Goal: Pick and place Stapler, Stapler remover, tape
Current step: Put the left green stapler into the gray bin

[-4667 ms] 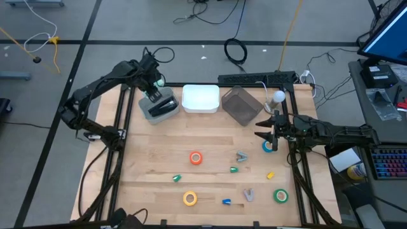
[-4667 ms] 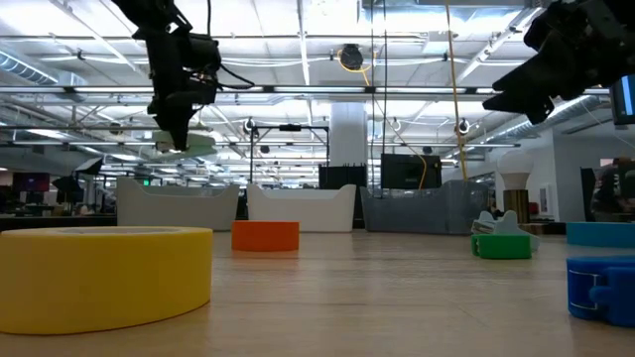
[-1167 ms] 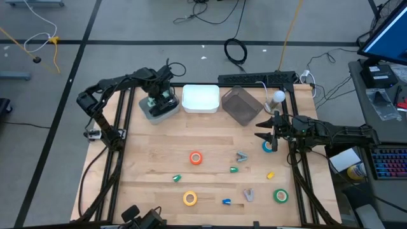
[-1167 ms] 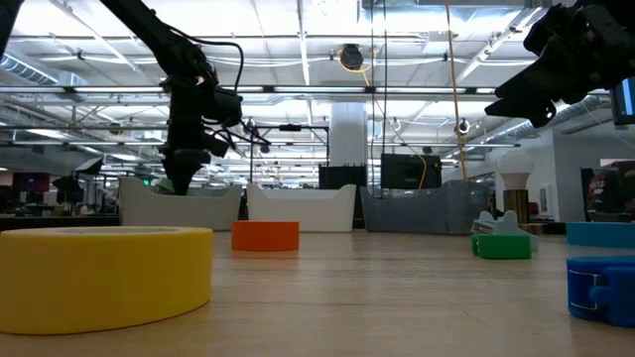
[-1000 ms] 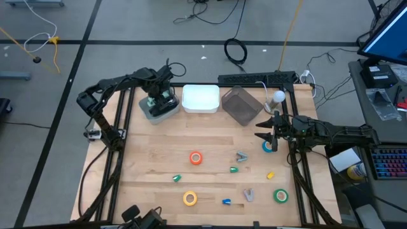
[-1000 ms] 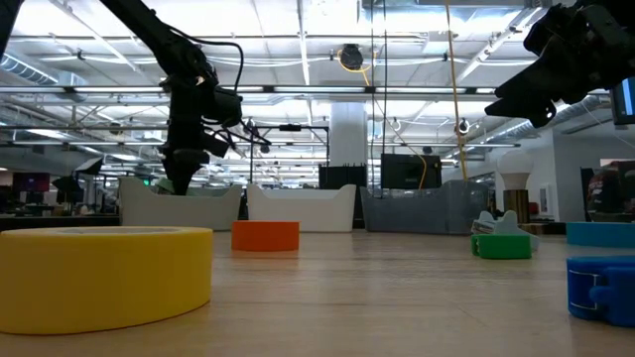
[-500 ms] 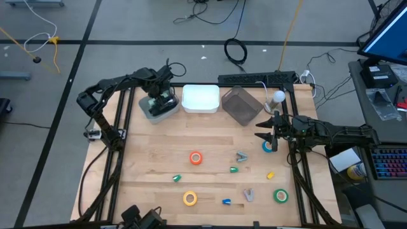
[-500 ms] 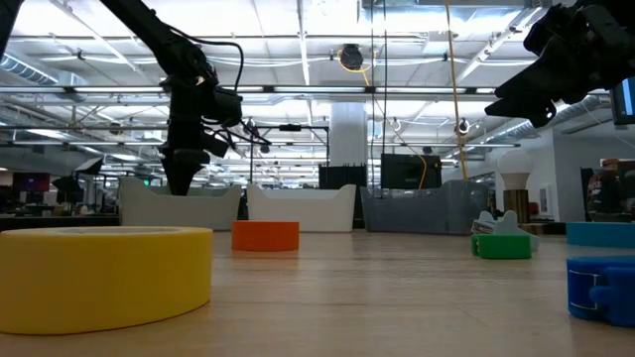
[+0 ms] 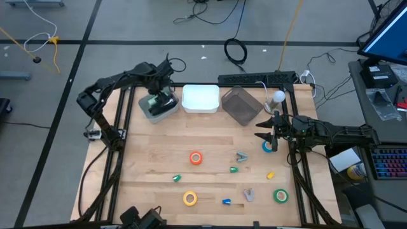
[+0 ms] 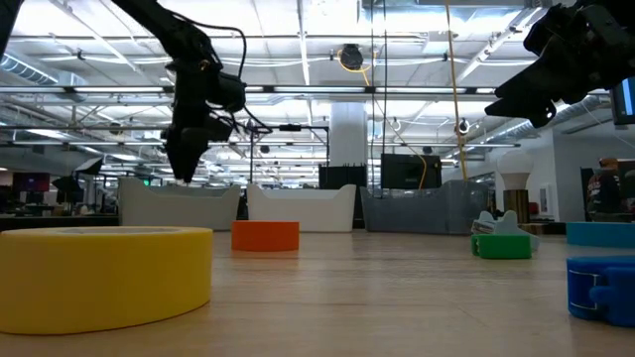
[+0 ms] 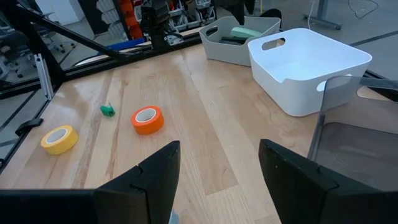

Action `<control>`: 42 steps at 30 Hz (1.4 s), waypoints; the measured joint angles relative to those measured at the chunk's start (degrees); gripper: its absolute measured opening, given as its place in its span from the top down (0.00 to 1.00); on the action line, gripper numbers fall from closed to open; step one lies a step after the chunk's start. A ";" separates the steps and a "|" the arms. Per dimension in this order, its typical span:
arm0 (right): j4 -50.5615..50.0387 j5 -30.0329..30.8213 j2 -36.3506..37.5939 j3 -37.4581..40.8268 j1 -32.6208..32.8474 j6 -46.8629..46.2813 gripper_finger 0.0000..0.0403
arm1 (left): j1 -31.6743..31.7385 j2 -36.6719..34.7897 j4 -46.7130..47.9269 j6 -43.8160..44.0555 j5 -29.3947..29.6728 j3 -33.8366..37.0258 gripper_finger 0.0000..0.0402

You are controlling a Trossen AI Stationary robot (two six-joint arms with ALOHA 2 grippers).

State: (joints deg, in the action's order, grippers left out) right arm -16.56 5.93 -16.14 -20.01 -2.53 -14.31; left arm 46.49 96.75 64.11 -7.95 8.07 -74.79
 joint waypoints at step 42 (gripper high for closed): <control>-0.07 -0.02 0.00 -0.02 0.00 0.02 0.48 | -51.24 -0.04 -11.12 40.17 -13.49 -6.64 0.37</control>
State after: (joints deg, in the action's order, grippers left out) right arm -16.62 5.91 -16.14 -20.03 -2.52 -14.28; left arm -4.74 96.71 52.99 32.22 -5.42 -81.43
